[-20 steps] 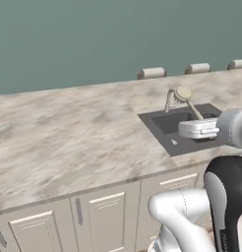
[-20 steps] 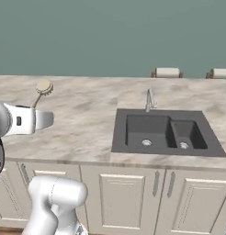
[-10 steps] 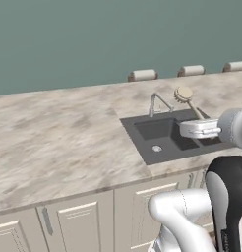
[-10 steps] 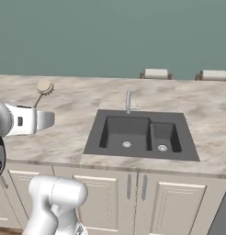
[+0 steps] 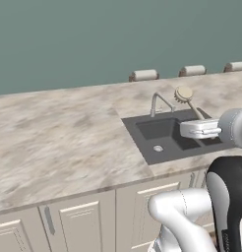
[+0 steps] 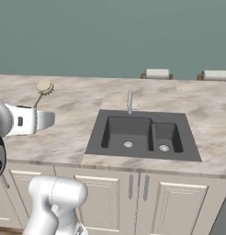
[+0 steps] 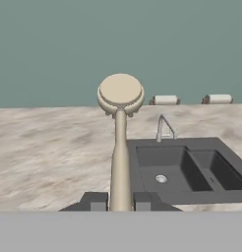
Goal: Locate and retrieve the bar soap and dish brush from the cabinet. Place them next to the sink.
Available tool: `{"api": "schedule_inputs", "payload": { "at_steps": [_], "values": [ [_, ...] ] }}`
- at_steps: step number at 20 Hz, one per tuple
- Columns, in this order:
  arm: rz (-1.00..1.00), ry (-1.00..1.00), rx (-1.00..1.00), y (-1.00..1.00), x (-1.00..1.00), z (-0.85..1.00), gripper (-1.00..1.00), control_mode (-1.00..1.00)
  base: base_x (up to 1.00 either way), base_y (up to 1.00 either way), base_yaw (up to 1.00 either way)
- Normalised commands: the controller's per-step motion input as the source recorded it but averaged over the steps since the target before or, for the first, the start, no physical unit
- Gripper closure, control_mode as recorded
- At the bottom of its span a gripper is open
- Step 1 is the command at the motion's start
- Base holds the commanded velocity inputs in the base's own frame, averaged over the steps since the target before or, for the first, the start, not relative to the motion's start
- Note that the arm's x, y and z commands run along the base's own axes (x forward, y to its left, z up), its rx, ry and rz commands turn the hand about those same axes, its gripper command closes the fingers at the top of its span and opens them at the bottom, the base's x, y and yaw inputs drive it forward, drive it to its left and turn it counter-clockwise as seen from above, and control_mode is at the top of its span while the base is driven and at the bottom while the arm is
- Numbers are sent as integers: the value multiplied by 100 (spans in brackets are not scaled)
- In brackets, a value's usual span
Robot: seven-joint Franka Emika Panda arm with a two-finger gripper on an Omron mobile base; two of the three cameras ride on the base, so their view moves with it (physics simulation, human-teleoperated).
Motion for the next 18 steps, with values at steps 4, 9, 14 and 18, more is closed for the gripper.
{"api": "schedule_inputs", "payload": {
  "at_steps": [4,9,14,18],
  "values": [
    [0,0,0,0,0,0,100,100,-11,27,-12],
    [0,0,0,0,0,0,100,100,-28,33,-12],
    [0,0,0,0,0,0,100,100,-42,56,1],
    [0,0,0,0,0,0,100,100,-20,43,4]
  ]
}}
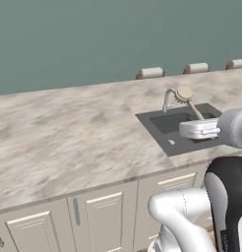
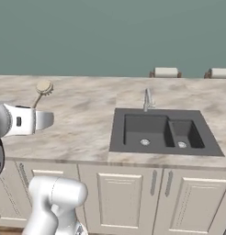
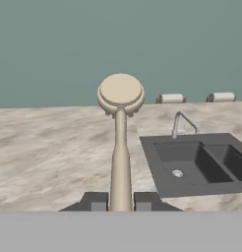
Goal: Locate and retrieve the bar soap and dish brush from the cabinet. Place them next to the sink.
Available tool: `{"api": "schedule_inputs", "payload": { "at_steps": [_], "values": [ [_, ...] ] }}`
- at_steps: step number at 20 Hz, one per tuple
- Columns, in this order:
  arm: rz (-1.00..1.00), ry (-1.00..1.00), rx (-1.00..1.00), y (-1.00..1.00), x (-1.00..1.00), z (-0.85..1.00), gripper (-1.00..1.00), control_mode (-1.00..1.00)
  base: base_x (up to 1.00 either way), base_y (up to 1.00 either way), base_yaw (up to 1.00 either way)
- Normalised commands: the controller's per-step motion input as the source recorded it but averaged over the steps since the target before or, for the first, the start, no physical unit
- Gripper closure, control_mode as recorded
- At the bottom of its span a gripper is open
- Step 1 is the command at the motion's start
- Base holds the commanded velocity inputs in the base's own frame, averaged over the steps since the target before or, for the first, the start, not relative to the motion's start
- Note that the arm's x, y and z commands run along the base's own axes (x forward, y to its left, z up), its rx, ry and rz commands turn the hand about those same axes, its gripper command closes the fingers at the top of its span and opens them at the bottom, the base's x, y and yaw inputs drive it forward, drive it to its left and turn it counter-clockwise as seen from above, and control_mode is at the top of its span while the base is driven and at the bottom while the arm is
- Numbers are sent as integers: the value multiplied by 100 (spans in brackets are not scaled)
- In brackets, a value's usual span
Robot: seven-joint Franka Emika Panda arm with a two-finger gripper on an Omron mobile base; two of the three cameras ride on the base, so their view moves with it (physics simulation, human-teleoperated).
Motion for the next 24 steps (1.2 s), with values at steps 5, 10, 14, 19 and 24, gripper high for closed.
{"api": "schedule_inputs", "payload": {
  "at_steps": [5,10,14,19,24],
  "values": [
    [0,0,0,0,0,0,100,100,40,6,3],
    [0,0,0,0,0,0,100,100,55,-1,4],
    [0,0,0,0,0,0,100,100,28,0,2],
    [0,0,0,0,0,0,100,100,0,0,0],
    [0,0,0,0,0,0,100,100,0,0,0]
  ]
}}
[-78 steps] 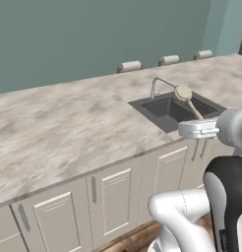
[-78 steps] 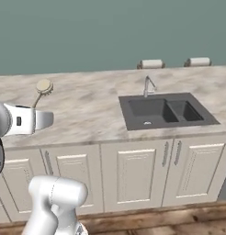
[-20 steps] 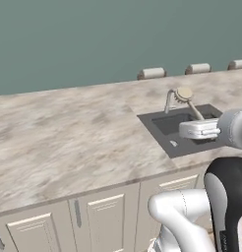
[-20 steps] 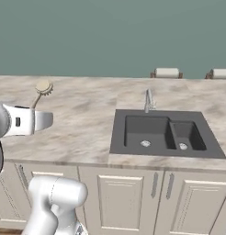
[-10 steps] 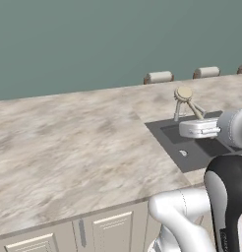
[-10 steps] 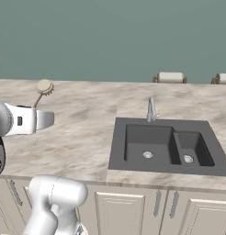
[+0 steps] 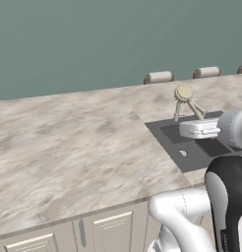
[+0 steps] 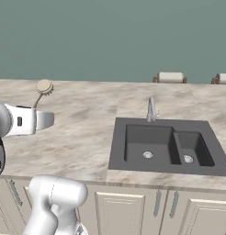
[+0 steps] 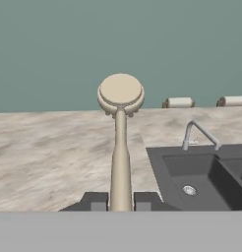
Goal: Locate and retrieve the bar soap and dish brush from the cabinet. Place them next to the sink.
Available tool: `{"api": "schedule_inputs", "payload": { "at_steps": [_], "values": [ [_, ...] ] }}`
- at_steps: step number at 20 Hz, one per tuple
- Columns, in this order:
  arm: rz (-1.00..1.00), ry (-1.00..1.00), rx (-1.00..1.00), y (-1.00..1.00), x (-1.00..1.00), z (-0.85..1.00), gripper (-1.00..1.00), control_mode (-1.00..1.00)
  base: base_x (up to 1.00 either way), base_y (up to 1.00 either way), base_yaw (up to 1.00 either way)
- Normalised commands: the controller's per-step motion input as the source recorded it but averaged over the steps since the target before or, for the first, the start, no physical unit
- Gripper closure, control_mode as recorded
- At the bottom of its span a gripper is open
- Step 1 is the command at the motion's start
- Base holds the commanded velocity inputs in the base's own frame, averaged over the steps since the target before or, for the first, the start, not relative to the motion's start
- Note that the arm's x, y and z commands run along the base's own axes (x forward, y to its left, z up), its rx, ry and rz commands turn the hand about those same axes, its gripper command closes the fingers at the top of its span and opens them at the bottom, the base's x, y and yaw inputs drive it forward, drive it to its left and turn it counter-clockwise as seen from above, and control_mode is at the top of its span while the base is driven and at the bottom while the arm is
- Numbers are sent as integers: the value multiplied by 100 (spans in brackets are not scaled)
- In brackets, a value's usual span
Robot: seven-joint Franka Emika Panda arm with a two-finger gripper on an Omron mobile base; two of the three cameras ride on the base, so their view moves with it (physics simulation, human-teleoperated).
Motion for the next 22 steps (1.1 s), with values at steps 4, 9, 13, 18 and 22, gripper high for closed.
{"api": "schedule_inputs", "payload": {
  "at_steps": [4,9,13,18,22],
  "values": [
    [0,0,0,0,0,0,100,100,0,0,0],
    [0,6,0,-1,8,-5,100,-100,0,0,0],
    [2,18,0,-7,82,-7,100,-100,0,0,0],
    [5,20,1,-7,100,-13,100,-100,0,0,0],
    [6,20,0,-6,100,-50,100,-100,0,0,0]
  ]
}}
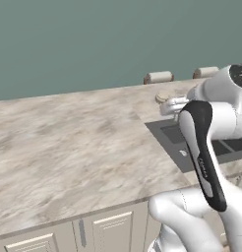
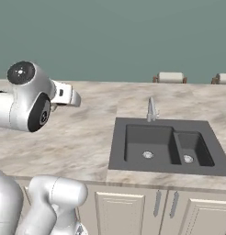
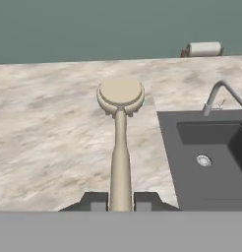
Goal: Locate and retrieve the bar soap and dish brush from the cabinet. Place them next to the sink.
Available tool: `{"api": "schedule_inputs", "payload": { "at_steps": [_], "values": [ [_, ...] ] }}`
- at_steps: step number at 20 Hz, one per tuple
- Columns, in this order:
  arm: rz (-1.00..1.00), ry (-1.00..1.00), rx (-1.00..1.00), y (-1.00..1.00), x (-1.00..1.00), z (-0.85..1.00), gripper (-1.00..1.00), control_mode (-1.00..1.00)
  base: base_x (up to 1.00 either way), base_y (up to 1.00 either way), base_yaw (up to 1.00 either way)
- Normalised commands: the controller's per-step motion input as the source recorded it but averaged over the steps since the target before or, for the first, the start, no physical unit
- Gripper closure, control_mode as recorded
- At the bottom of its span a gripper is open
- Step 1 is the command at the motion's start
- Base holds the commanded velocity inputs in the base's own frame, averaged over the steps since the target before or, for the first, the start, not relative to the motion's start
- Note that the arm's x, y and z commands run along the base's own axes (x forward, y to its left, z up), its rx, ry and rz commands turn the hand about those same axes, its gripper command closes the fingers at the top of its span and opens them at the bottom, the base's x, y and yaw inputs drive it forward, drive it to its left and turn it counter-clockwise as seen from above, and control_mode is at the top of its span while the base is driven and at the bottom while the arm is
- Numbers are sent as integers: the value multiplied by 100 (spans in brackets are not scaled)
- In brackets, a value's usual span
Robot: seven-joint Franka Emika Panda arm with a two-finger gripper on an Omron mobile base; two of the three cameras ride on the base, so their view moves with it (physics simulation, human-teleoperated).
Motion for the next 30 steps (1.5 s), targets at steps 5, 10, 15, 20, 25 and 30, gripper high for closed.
{"api": "schedule_inputs", "payload": {
  "at_steps": [5,10,15,20,25,30],
  "values": [
    [1,21,-9,-7,100,-85,100,-100,0,0,0],
    [1,12,-17,-12,100,-78,100,-100,0,0,0],
    [3,3,2,-10,94,-34,100,-100,0,0,0],
    [3,11,1,-25,88,-51,100,-100,0,0,0],
    [0,16,-9,-25,41,-49,100,-100,0,0,0],
    [0,12,-1,-2,0,-33,100,-100,0,0,0]
  ]
}}
